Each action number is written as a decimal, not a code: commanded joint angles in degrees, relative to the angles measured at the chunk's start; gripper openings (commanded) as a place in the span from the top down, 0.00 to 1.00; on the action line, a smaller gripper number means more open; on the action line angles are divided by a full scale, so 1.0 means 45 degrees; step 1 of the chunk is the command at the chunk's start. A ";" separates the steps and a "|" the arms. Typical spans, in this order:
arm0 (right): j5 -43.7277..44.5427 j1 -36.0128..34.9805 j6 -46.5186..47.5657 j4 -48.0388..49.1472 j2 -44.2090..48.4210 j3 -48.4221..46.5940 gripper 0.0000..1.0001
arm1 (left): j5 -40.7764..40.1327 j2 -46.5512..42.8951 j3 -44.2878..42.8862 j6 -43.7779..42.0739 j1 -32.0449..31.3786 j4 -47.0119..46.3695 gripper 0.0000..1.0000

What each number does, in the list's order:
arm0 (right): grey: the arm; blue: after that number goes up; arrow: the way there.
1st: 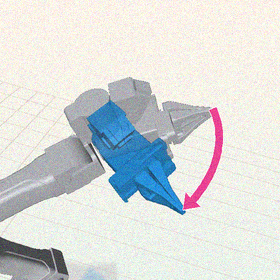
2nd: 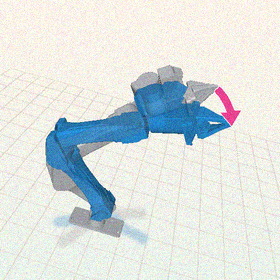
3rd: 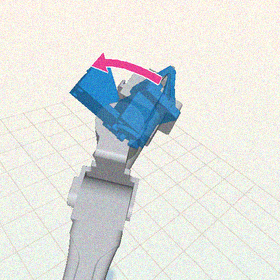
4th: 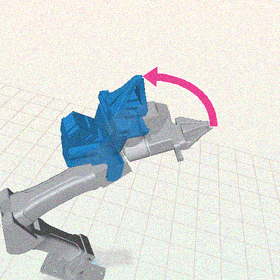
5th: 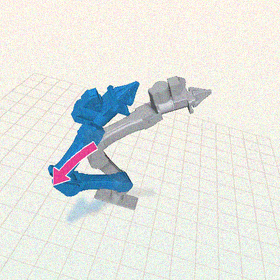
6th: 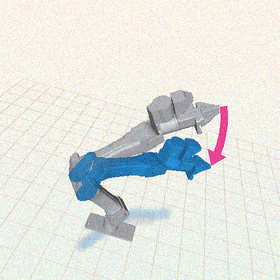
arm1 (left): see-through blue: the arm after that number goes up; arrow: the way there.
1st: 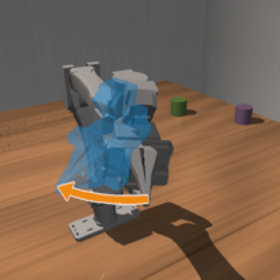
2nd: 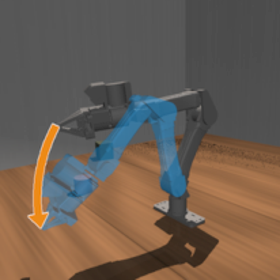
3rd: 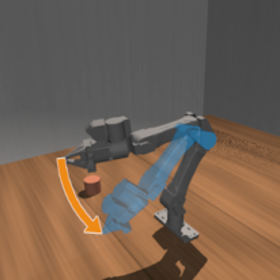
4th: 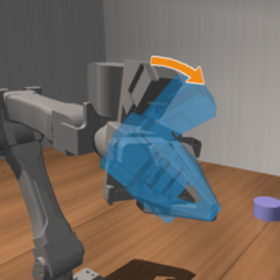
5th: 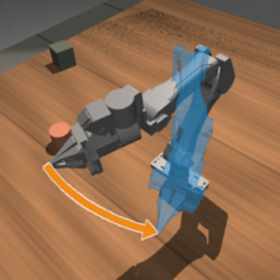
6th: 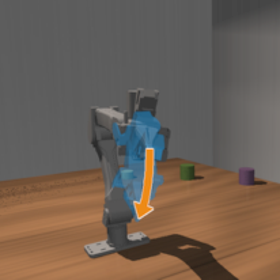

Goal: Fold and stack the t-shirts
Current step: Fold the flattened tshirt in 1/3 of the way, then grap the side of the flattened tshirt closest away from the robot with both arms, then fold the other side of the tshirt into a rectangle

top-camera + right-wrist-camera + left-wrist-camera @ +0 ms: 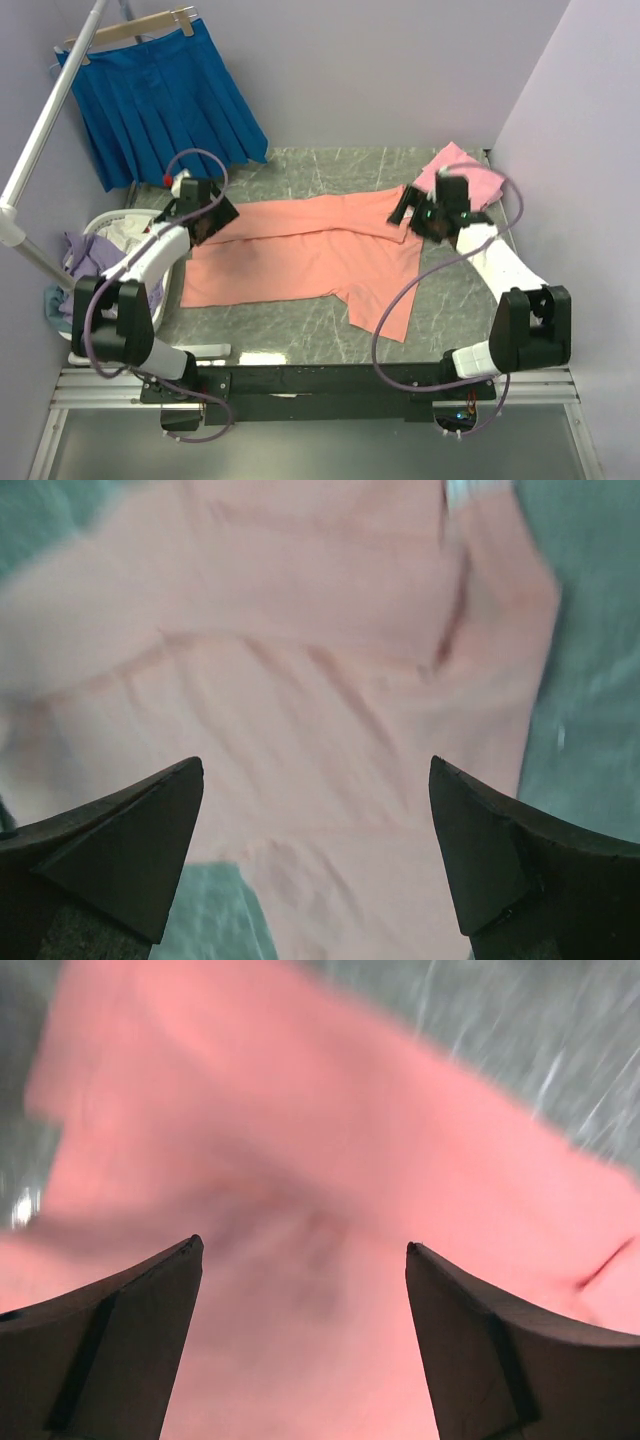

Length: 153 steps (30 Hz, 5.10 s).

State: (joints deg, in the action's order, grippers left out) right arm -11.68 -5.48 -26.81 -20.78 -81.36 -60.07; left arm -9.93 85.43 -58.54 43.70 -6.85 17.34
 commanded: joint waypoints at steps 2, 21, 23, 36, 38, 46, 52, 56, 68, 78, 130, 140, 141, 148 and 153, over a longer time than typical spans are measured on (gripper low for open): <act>-0.0177 -0.0891 -0.0702 -0.0754 0.2296 0.3112 0.00 | 0.0040 -0.1599 0.1817 0.1088 -0.0585 0.1631 0.13; -0.0822 -0.1791 -0.0332 0.1649 -0.4137 -0.2381 0.00 | -0.0253 -0.1503 0.1526 0.0875 -0.1329 0.2103 0.15; -0.1075 -0.1733 -0.0371 0.1571 -0.5001 -0.3847 0.00 | -0.0312 -0.1542 0.1564 0.0932 -0.1368 0.2162 0.14; -0.0511 -0.1245 -0.1288 -0.0284 -0.8403 -0.5557 0.00 | -0.0800 -0.1172 0.1409 0.0992 -0.1368 0.2318 0.14; 0.0015 -0.0992 -0.1328 -0.0519 -0.8384 -0.5421 0.00 | -0.0820 -0.1055 0.1234 0.0933 -0.1387 0.2376 0.14; 0.1638 -0.0444 -0.1544 -0.1495 -0.8052 -0.5244 0.00 | -0.0878 -0.0898 0.1076 0.0855 -0.1368 0.2435 0.13; 0.1426 -0.0033 -0.0863 -0.1634 -0.8072 -0.5497 0.00 | -0.0800 -0.0742 0.1096 0.0699 -0.1368 0.2318 0.13; 0.0197 -0.0111 0.0272 -0.0815 -0.7277 -0.5267 0.00 | -0.0664 -0.0838 0.1193 0.0504 -0.1368 0.2123 0.11; 0.1641 -0.0971 -0.0877 0.0771 0.0595 0.0900 0.00 | -0.1545 -0.2419 0.3122 0.1867 -0.1387 0.3724 0.08; 0.1990 -0.2552 -0.3610 -0.1786 0.5752 0.5906 0.00 | -0.1579 -0.4042 0.5079 0.3784 -0.1466 0.3958 0.04; 0.2577 -0.3002 -0.5508 -0.4720 1.1638 0.7569 1.00 | -0.2578 -0.5115 0.5491 0.4214 -0.1231 0.4153 0.99; 0.3610 -0.2982 -0.4240 -0.2924 0.9431 0.5793 1.00 | -0.2849 -0.4473 0.4456 0.3765 -0.1231 0.4642 0.99; 0.3728 -0.2983 -0.4122 -0.2768 0.9061 0.5520 1.00 | -0.2967 -0.4279 0.4262 0.3668 -0.1231 0.4681 0.99; 0.5387 -0.2982 -0.3341 -0.2182 0.7887 0.4210 1.00 | -0.3457 -0.3594 0.3342 0.3257 -0.0997 0.4877 0.99; 0.5097 -0.2885 -0.2832 -0.1225 0.6464 0.3760 1.00 | -0.3612 -0.2698 0.2622 0.2751 -0.0626 0.4429 0.99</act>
State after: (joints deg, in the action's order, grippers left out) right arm 9.41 -18.61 -42.54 -32.05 -47.88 -39.99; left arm -23.62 70.41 -42.57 59.09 -10.94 38.68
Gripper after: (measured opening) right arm 0.018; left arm 0.021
